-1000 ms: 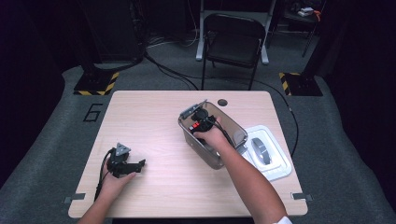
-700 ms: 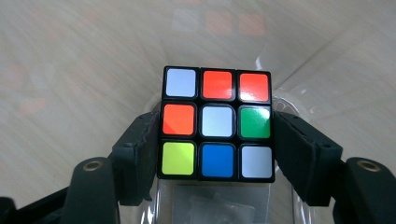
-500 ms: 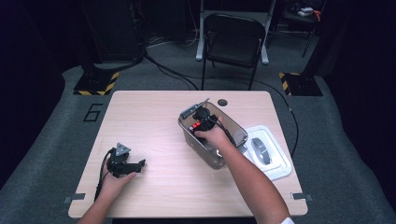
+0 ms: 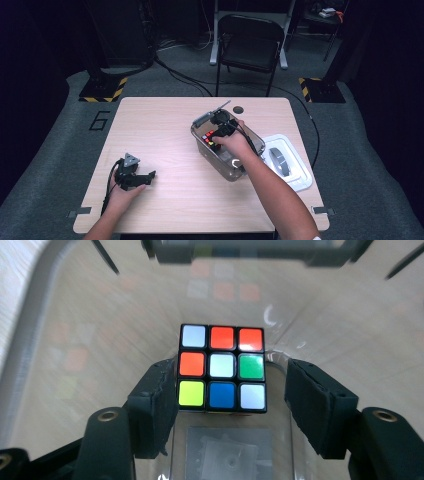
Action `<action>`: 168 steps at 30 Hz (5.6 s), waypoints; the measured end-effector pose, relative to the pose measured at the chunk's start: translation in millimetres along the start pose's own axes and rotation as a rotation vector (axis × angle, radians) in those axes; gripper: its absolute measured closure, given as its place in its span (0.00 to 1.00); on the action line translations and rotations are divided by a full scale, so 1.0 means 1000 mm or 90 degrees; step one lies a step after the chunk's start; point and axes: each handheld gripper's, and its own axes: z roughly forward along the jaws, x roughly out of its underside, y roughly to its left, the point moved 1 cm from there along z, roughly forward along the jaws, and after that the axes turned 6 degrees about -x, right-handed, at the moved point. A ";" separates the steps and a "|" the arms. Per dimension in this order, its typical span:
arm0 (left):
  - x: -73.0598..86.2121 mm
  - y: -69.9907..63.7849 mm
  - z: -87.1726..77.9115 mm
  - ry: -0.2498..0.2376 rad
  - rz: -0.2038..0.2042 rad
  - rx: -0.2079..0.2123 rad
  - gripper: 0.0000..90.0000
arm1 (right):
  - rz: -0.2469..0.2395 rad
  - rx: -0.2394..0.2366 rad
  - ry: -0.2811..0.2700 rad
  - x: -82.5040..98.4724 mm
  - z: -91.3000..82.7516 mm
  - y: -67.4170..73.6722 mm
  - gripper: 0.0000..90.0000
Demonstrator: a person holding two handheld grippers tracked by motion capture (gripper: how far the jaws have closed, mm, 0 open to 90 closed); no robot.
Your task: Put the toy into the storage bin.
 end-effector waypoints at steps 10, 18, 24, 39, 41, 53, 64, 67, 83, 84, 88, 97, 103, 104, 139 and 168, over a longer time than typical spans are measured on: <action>0.000 0.000 0.000 0.000 -0.002 -0.001 0.15 | -0.009 -0.006 -0.031 -0.001 -0.026 0.002 0.41; 0.000 0.000 0.000 -0.002 -0.002 -0.001 0.15 | -0.013 -0.009 -0.050 0.003 -0.042 0.003 0.39; 0.000 0.000 0.000 -0.002 -0.002 -0.001 0.15 | -0.018 -0.004 -0.050 0.008 -0.053 0.005 0.39; 0.000 0.000 0.000 -0.002 -0.003 -0.001 0.15 | -0.033 -0.004 -0.072 0.021 -0.083 0.003 0.40; 0.000 0.000 0.000 -0.002 -0.002 -0.001 0.15 | -0.029 -0.002 -0.081 0.023 -0.086 0.002 0.40; 0.000 0.000 0.000 -0.002 -0.003 -0.001 0.15 | -0.035 0.000 -0.095 0.038 -0.110 -0.001 0.40; 0.000 0.000 0.000 -0.002 -0.003 -0.001 0.15 | -0.048 -0.004 -0.104 0.050 -0.125 -0.001 0.39; 0.000 0.000 0.000 -0.002 -0.003 -0.001 0.15 | -0.036 -0.011 -0.113 0.054 -0.127 -0.002 0.39; 0.000 0.000 0.000 -0.002 -0.003 -0.001 0.15 | -0.016 0.012 -0.120 0.075 -0.140 -0.011 0.42; 0.000 0.000 0.000 -0.002 -0.003 -0.001 0.15 | -0.021 0.014 -0.123 0.076 -0.140 -0.012 0.43; 0.000 0.000 0.000 -0.002 -0.003 -0.001 0.15 | -0.004 0.020 -0.130 0.085 -0.144 -0.014 0.46; 0.000 0.000 0.000 -0.002 -0.003 -0.001 0.15 | 0.021 0.026 -0.143 0.102 -0.150 -0.021 0.46; 0.000 0.000 0.000 -0.002 -0.003 -0.001 0.15 | 0.038 0.044 -0.144 0.115 -0.151 -0.029 0.49; 0.000 0.000 0.000 -0.002 -0.003 -0.001 0.15 | 0.041 0.049 -0.140 0.117 -0.151 -0.030 0.49; 0.000 0.000 0.000 -0.002 -0.003 -0.001 0.15 | 0.147 0.131 -0.129 0.166 -0.134 -0.072 0.48; 0.000 0.000 0.000 -0.002 -0.003 -0.001 0.15 | 0.188 0.183 -0.107 0.188 -0.099 -0.092 0.37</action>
